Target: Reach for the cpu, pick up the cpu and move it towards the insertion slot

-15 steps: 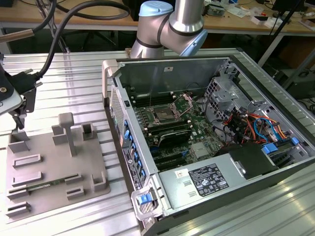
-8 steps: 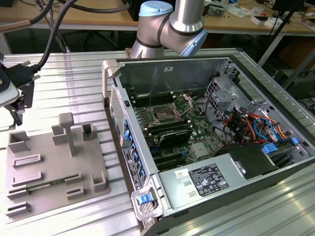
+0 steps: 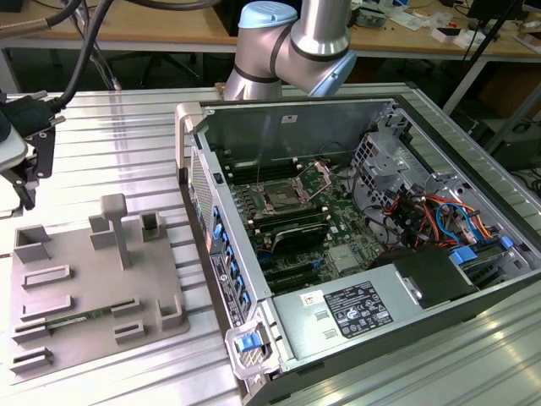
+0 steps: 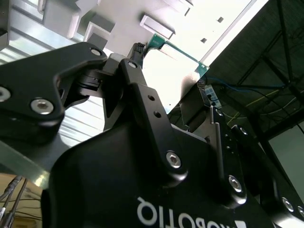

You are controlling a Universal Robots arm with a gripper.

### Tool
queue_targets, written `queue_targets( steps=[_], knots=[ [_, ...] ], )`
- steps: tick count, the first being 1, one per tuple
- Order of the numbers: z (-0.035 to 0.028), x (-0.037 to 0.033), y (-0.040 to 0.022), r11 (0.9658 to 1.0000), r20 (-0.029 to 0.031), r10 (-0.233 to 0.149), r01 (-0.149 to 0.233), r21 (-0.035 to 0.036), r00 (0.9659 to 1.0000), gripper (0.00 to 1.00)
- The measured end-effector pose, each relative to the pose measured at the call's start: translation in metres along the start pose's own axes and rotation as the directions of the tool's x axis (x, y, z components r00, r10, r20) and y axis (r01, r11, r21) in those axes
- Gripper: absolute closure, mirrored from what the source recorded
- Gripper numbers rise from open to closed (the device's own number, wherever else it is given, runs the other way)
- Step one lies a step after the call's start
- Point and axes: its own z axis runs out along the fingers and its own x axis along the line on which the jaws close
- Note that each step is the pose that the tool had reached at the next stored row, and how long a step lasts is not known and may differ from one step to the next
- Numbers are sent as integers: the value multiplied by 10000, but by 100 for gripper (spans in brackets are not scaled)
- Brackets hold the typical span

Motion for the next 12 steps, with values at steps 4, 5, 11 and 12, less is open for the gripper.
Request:
queue_targets(
  steps=[4, 5, 11, 12],
  knots=[
    [-50, 0, 3, 10000, 0, 0, 0, 1, 10000, 45],
    [-66, 0, 4, 10000, 1, 0, 0, 0, 10000, 45],
    [-120, 0, 7, 10000, 1, 0, 0, 5, 10000, 45],
    [-120, 1, 7, 10000, 1, -1, 1, 5, 10000, 45]
  ],
)
